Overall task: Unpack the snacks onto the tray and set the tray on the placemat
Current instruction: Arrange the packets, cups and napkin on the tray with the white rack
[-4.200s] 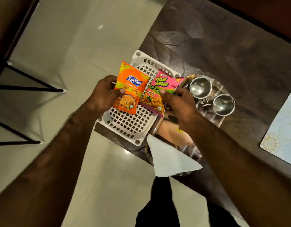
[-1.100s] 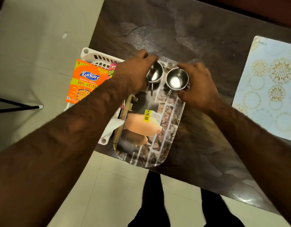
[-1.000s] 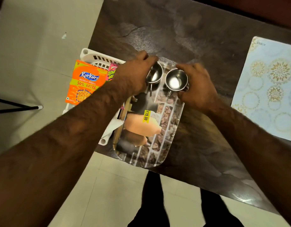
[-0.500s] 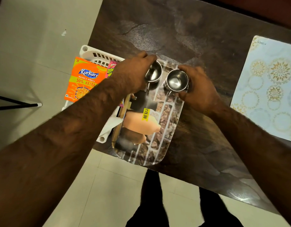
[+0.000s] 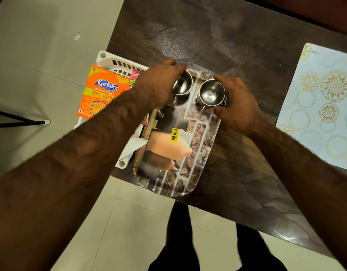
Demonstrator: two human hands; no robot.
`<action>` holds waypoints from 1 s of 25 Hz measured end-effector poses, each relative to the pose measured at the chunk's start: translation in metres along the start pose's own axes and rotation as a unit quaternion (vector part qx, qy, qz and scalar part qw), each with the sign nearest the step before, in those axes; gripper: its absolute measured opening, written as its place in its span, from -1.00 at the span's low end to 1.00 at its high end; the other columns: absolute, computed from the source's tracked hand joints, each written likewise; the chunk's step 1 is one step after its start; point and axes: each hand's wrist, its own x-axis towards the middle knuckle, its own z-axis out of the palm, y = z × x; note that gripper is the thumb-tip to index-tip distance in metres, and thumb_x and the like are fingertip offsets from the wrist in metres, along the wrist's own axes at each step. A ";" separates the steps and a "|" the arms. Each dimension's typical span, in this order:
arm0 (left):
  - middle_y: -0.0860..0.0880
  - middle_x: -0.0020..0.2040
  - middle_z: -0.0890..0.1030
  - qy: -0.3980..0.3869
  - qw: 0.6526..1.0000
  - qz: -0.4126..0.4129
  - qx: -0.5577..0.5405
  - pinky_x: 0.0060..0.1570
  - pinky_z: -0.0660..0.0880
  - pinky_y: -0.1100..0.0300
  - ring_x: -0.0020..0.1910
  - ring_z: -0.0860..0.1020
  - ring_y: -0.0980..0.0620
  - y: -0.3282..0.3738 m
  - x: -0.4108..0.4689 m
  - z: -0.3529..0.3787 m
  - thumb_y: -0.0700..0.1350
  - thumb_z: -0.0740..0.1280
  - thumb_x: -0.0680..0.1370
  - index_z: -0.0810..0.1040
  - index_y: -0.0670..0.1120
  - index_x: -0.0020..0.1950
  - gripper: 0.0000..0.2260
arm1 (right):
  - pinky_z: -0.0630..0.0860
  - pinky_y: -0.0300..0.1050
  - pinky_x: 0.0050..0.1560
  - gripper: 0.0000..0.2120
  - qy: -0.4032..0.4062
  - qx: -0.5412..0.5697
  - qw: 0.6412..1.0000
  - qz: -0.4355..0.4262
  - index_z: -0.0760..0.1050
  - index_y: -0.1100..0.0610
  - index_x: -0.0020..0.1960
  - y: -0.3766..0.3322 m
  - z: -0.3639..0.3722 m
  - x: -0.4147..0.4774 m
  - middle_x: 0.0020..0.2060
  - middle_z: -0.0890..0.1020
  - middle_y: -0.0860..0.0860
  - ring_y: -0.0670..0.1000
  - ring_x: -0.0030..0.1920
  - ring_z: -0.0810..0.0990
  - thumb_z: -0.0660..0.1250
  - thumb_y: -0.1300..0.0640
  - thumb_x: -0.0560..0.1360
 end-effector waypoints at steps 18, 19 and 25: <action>-0.09 0.13 0.60 0.233 0.937 -0.188 -0.178 0.04 0.38 0.29 0.10 0.56 -0.01 -0.075 -0.104 -0.026 -0.28 0.41 0.39 0.59 -0.06 0.19 -0.61 | 0.63 -0.10 -0.01 -0.71 0.012 0.154 0.987 0.030 0.60 -0.02 0.04 -0.044 0.007 -0.041 -0.10 0.70 -0.09 -0.05 -0.08 0.67 0.36 0.35 0.50; -0.09 0.12 0.61 0.230 0.930 -0.225 -0.178 0.01 0.38 0.26 0.09 0.56 -0.01 -0.090 -0.117 -0.024 -0.27 0.41 0.40 0.58 -0.06 0.19 -0.63 | 0.64 -0.03 0.00 -0.72 -0.036 0.187 0.981 0.044 0.61 0.00 0.04 -0.057 0.017 -0.042 -0.11 0.72 -0.02 0.03 -0.06 0.70 0.36 0.36 0.51; -0.07 0.14 0.56 0.200 0.908 -0.323 -0.177 -0.08 0.37 0.19 -0.07 0.48 0.07 -0.135 -0.147 0.001 -0.11 0.40 0.50 0.56 -0.03 0.21 -0.72 | 0.58 -0.05 -0.19 -0.68 -0.173 0.301 0.905 0.245 0.54 0.08 0.21 -0.125 0.083 -0.017 0.04 0.66 0.02 0.12 0.04 0.67 0.47 0.04 0.50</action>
